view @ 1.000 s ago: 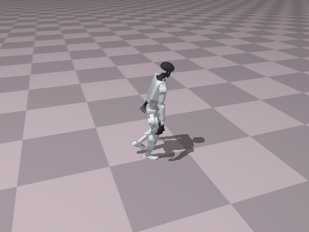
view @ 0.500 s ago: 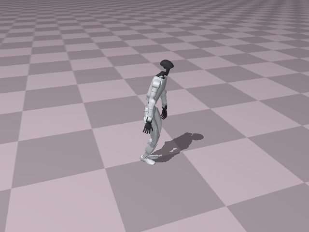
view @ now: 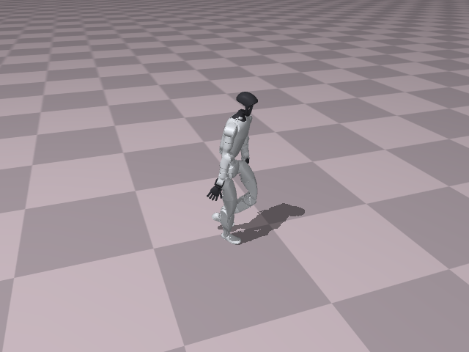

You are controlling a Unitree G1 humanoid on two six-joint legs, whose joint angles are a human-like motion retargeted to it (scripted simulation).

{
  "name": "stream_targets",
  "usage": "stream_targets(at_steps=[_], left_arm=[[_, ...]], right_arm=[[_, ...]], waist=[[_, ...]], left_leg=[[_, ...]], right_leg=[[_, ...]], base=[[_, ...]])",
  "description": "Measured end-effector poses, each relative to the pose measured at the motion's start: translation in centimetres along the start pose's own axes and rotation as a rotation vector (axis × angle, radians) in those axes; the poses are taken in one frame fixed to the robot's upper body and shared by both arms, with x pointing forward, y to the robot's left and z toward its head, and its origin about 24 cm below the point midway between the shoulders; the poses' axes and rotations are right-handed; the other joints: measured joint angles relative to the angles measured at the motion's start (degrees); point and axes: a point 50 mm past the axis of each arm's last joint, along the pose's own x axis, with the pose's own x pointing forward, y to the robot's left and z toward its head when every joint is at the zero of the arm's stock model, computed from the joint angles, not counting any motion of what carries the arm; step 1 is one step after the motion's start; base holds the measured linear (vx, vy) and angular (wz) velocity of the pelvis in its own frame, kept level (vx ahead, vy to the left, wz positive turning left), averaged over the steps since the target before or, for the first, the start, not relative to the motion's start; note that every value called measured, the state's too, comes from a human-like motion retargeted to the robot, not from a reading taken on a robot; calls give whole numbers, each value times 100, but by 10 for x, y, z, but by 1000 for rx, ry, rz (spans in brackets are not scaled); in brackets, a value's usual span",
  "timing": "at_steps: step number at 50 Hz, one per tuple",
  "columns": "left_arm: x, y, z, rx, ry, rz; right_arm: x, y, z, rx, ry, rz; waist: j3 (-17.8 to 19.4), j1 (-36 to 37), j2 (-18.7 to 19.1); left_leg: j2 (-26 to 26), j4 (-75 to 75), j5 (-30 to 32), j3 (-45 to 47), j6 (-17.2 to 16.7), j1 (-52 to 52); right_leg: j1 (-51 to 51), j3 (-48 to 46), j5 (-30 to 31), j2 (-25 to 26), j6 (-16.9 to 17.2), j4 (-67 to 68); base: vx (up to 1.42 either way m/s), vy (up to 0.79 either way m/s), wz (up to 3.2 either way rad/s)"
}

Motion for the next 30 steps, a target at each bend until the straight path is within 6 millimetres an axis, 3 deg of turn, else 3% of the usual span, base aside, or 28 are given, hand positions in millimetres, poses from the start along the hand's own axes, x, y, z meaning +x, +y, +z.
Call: stream_targets(at_steps=[3,7,10,12,13,16,20,25,27,30], left_arm=[[0,-27,-18,-196,69,-105],[-4,-50,-34,-367,131,-258],[-6,-53,-48,-363,190,-292],[-6,-50,-53,-312,214,-271],[-6,-49,-55,-285,220,-260],[-6,-46,-54,-209,220,-239],[-4,-48,-43,-221,170,-229],[-2,-46,-16,-304,79,-236],[-1,-36,-3,-280,35,-211],[-1,-15,19,-226,-56,-117]], right_arm=[[-7,-3,33,-20,-99,5],[-20,-3,80,-55,-261,13],[-30,4,106,-102,-380,23],[-35,8,115,-136,-413,24],[-36,10,117,-149,-422,24],[-38,16,121,-174,-450,27],[-35,18,114,-174,-433,5],[-25,6,92,-132,-339,-105],[-20,-1,80,-71,-279,-161],[-14,-8,59,37,-170,-150]], waist=[[-73,199,107],[-206,167,93],[-272,92,20],[-281,57,-21],[-310,35,-74],[-283,69,-16],[-267,37,134],[-261,-230,391],[-269,-276,531],[-265,-485,558]], left_leg=[[73,533,-40,-104,0,-542],[-214,-120,-272,87,0,-1086],[-580,-1426,-466,307,0,-1107],[-904,-1839,-614,-24,0,-1089],[-613,-1654,-931,288,0,-862],[-619,-1775,-1170,174,0,-617],[-589,-2256,-1310,229,0,-130],[-669,-3101,-1020,-174,0,198],[-665,-3307,-888,-485,0,186],[-849,-3699,-610,-863,0,218]], right_leg=[[9,152,119,114,-54,-156],[-126,29,201,-30,153,-241],[-75,-404,255,-318,629,-345],[1,-646,287,-434,865,-403],[59,-729,216,-497,925,-408],[267,-856,298,-483,1028,-397],[416,-1004,499,-437,864,-25],[-200,-968,1630,-496,902,1560],[-718,-488,1591,-314,951,2345],[-1408,47,892,-272,687,2996]], base=[[-5,4,-44],[-1,31,31],[4,33,53],[27,-19,44],[49,-43,24],[35,-19,-6],[24,3,-16],[13,8,-2],[10,-2,21],[8,-3,66]])
